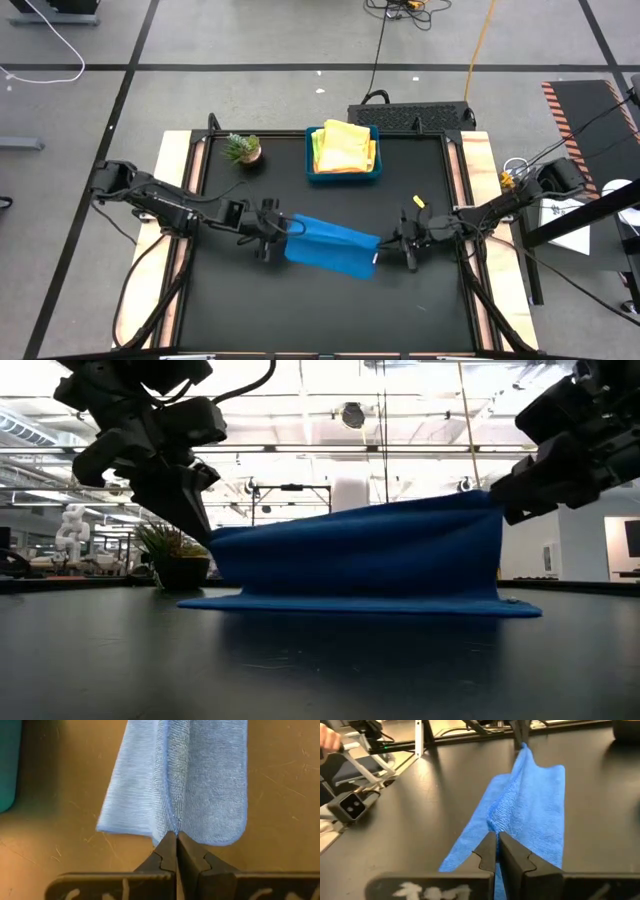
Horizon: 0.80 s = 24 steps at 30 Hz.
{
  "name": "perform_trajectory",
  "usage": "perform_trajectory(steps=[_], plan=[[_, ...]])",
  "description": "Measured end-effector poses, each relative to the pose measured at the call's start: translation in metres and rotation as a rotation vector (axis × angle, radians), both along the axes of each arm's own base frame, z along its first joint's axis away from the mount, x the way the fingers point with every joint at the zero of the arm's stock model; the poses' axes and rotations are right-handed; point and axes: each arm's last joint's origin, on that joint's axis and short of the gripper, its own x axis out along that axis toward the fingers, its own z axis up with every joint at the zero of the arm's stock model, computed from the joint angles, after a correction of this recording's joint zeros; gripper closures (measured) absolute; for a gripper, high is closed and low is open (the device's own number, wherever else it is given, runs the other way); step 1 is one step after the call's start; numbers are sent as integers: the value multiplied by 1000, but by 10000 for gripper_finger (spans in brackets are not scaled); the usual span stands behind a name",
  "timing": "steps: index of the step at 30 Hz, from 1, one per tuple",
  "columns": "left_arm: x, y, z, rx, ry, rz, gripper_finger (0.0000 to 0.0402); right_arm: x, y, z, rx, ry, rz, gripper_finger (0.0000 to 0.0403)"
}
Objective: Fold microfiber towels
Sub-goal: Fold the blue microfiber cloth
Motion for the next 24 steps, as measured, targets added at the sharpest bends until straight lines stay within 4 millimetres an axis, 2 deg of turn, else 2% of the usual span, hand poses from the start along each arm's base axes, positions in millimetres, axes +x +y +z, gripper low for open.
perform_trajectory(steps=[13,20,24], plan=[[0,0,0,-8,-3,8,391,-2,12,-2,24,6,59,398],[-1,0,-1,-7,7,9,398,16,28,-6,5,72,96,398],[-1,-1,-1,-36,16,-4,384,21,32,-13,-7,118,105,398]])
